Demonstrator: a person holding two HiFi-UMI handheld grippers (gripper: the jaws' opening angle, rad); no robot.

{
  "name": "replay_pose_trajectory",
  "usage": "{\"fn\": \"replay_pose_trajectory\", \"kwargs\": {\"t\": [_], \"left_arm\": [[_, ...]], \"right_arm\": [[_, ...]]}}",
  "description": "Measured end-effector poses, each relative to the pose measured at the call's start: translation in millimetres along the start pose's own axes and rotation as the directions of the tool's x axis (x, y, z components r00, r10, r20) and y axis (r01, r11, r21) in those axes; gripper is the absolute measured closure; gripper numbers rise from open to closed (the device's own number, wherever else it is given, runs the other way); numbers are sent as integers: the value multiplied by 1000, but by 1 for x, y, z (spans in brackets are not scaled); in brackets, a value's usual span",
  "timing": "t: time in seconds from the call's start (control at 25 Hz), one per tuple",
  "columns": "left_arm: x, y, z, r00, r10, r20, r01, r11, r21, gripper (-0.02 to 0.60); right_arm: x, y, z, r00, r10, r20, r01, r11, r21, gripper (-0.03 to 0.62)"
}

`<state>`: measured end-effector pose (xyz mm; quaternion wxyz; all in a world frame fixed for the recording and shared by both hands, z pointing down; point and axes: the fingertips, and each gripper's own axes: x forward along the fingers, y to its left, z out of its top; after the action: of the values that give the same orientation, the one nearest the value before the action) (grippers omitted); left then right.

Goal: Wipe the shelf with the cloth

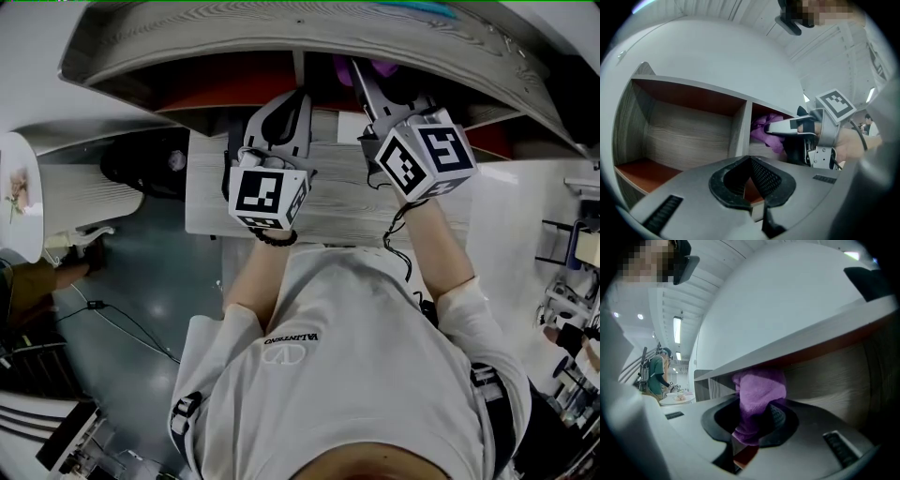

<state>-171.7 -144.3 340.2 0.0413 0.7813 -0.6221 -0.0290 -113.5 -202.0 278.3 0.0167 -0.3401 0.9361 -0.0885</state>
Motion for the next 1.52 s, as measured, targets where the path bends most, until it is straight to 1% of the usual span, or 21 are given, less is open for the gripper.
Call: {"fn": "replay_pose_trajectory", "kwargs": {"t": [0.2,0.72,0.92,1.16,1.52], "left_arm": [[-9,11,-2,1000,23,-3,-23,1000,-8,583],[-14,19,-6,1000,29,-9,-29,999,-12,583],[-14,24,-12,999,35,-20,-35,999,-15,583],[-12,28,-16,999,35,-28,-35,999,-20,583],[-5,29,-35,997,32,-76,-33,999,-14,583]], "right_arm": [[9,17,-3,999,33,-4,-33,999,2,513],[22,41,-9,997,73,-12,-73,997,-4,513],[25,44,-16,997,73,-30,-74,997,-13,513],[28,41,-30,996,64,-54,-65,998,-1,513],[28,40,-60,994,42,-105,-44,999,-10,513]]}}
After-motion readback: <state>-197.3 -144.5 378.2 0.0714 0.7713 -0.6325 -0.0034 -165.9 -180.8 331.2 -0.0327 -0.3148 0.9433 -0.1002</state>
